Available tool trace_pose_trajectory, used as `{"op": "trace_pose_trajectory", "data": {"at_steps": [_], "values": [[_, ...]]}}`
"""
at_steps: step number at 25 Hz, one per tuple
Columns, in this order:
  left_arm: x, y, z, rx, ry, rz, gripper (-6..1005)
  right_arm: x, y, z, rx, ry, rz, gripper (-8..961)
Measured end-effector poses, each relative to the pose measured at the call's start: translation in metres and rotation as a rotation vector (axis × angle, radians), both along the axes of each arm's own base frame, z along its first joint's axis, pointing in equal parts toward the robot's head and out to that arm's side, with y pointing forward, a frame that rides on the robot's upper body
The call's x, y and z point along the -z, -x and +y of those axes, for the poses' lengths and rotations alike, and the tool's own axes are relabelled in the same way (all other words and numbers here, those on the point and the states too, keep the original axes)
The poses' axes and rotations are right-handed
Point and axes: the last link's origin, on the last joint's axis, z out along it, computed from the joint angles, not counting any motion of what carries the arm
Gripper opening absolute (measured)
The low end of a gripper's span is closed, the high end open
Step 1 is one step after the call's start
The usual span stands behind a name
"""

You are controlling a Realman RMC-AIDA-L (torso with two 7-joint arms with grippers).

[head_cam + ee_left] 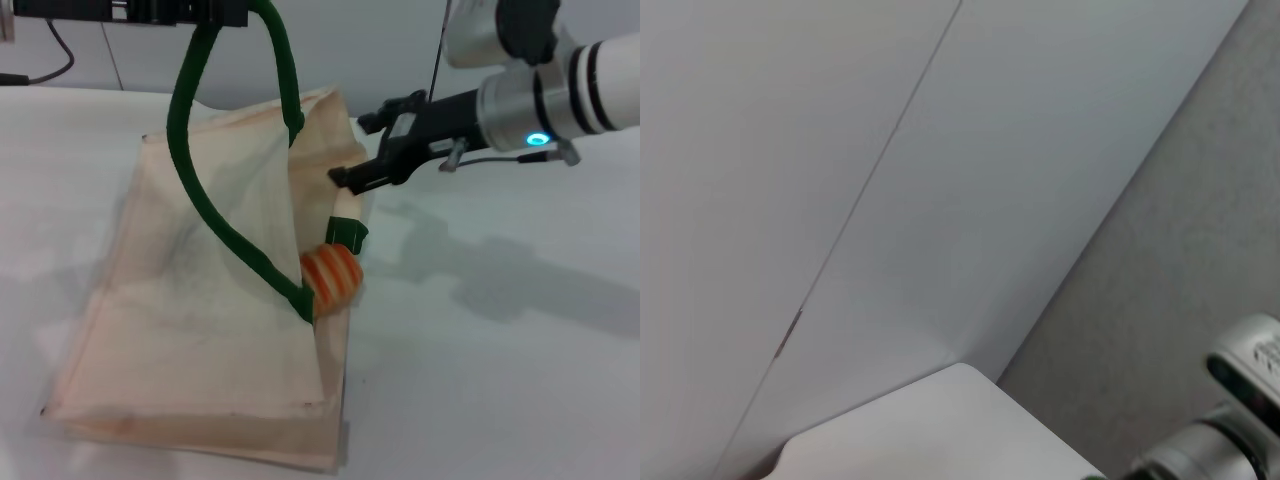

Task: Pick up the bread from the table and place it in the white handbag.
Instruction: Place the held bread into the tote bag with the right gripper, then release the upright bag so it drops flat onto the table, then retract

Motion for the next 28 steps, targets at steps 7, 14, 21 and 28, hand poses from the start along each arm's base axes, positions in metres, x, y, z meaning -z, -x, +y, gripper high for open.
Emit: {"op": "trace_pose_trajectory", "data": {"at_steps": [7, 14, 21, 28], "values": [[0.005, 0.000, 0.004, -0.014, -0.016, 0.011, 139, -0.020, -0.023, 0.021, 0.075, -0.180, 0.015, 894], [0.011, 0.000, 0.006, -0.023, -0.020, 0.019, 139, -0.060, -0.055, 0.036, 0.263, -0.378, 0.191, 894], [0.015, 0.003, 0.006, -0.027, -0.027, 0.026, 143, -0.074, -0.081, 0.033, 0.320, -0.438, 0.227, 894], [0.017, 0.006, 0.009, -0.035, -0.054, 0.043, 288, -0.076, -0.088, 0.031, 0.319, -0.447, 0.222, 894]]}}
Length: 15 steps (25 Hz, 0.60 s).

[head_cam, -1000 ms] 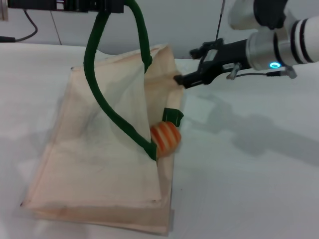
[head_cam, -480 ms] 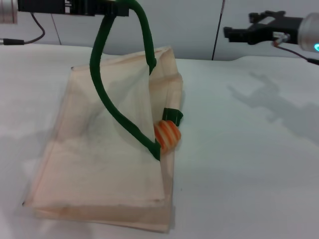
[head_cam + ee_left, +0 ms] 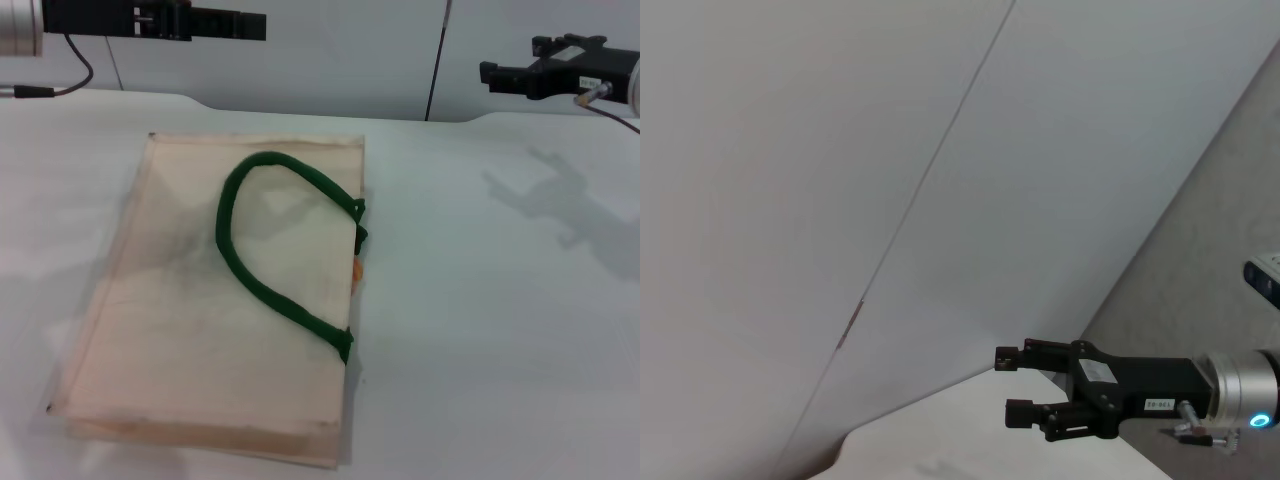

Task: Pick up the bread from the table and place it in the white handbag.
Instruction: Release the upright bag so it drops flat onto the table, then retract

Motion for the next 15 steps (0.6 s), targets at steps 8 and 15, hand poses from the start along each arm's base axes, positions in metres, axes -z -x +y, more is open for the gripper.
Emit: {"op": "trace_pose_trajectory", "data": {"at_steps": [8, 15], "values": [[-0.003, -0.009, 0.003, 0.097, -0.113, -0.058, 526, -0.007, -0.006, -0.001, -0.001, -0.047, 0.052, 894], [-0.006, 0.004, -0.001, 0.268, -0.468, -0.101, 738, -0.012, -0.014, -0.009, -0.076, -0.174, 0.169, 894]]}}
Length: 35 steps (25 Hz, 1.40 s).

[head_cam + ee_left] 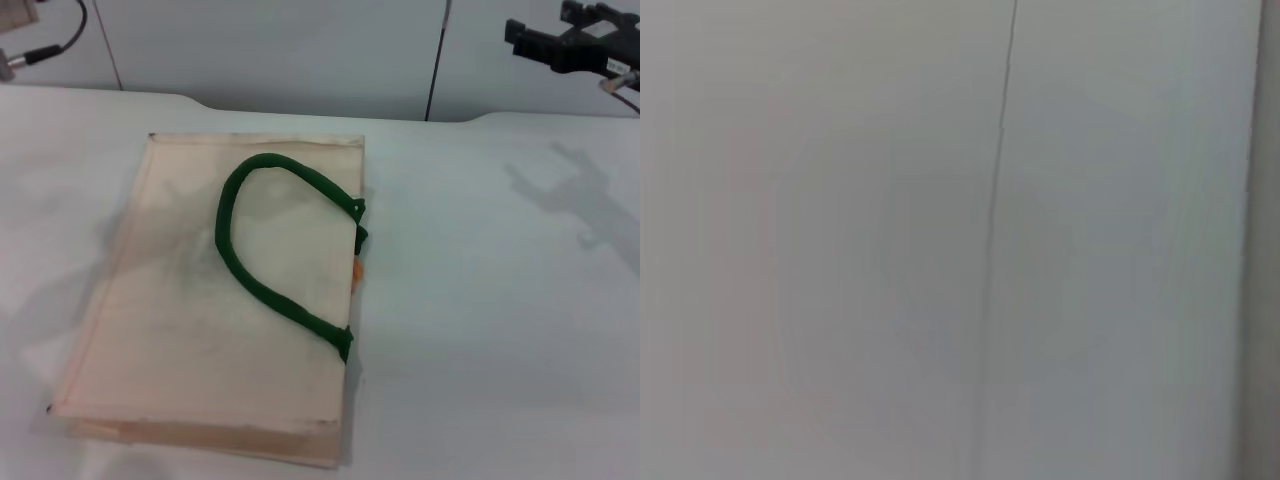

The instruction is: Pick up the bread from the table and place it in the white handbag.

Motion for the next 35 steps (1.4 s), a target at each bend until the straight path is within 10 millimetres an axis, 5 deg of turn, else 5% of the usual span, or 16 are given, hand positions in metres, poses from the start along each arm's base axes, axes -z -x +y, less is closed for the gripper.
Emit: {"op": "trace_pose_trajectory", "data": {"at_steps": [9, 20, 28, 35], "values": [[0.018, 0.032, -0.020, 0.023, -0.393, -0.002, 770, 0.004, -0.030, -0.017, -0.019, -0.170, 0.010, 894], [0.041, 0.074, -0.030, -0.270, -0.615, -0.274, 771, -0.003, -0.069, -0.051, 0.099, -0.465, 0.209, 894], [0.075, 0.068, -0.031, -0.343, -0.567, -0.335, 771, 0.002, -0.079, -0.062, 0.137, -0.473, 0.236, 894], [0.084, 0.069, -0.035, -0.343, -0.554, -0.307, 777, 0.007, -0.083, -0.067, 0.150, -0.470, 0.213, 894]]}}
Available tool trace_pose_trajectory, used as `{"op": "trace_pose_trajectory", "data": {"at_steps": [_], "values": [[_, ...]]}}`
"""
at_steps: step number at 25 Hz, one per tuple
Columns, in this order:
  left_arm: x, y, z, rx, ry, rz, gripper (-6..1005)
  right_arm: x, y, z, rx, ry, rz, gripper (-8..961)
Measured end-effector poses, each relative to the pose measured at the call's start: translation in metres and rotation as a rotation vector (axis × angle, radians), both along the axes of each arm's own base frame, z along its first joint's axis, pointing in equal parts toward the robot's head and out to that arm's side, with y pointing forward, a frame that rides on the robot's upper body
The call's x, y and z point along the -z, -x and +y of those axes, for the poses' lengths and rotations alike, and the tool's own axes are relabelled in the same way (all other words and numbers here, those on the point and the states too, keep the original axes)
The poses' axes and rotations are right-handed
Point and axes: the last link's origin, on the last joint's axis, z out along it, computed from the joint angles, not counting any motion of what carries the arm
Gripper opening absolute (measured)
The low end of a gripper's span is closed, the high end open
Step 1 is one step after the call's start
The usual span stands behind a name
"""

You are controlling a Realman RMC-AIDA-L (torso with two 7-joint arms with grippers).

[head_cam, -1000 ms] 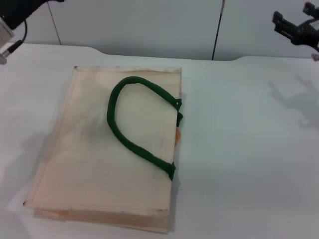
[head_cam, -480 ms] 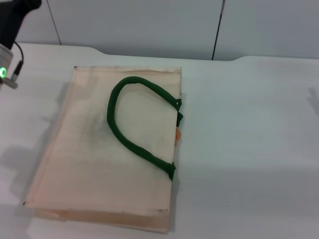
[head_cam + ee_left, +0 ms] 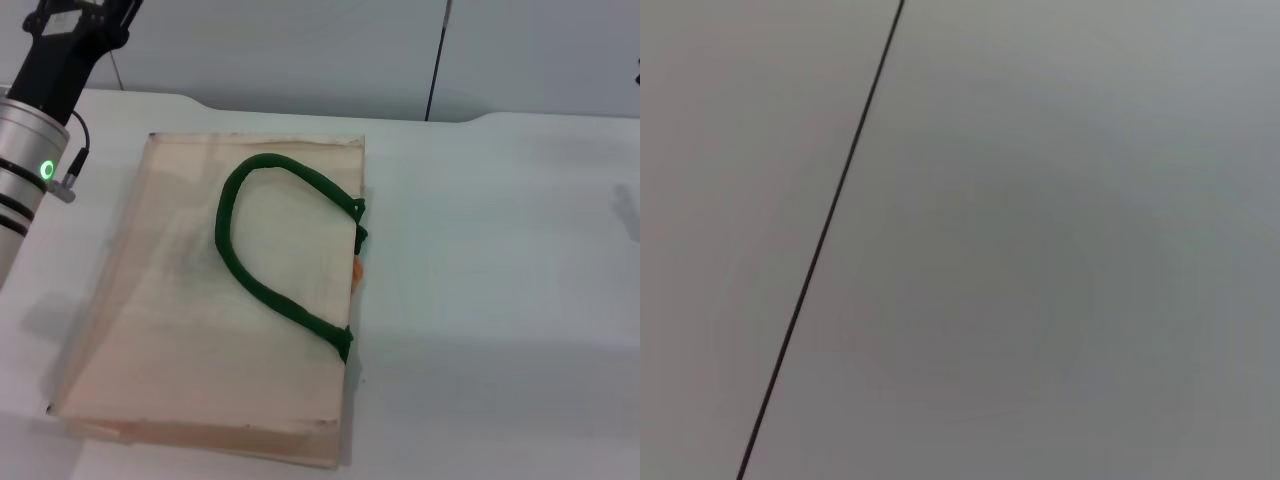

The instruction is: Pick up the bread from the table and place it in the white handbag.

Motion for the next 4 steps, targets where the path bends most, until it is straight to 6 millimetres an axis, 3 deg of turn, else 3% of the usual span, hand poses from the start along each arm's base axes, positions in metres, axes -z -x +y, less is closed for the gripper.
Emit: {"op": "trace_pose_trajectory", "data": {"at_steps": [4], "values": [[0.0000, 0.0004, -0.0013, 0.002, -0.007, 0.011, 778, 0.0004, 0.0008, 0.0001, -0.005, 0.000, -0.013, 894]]}}
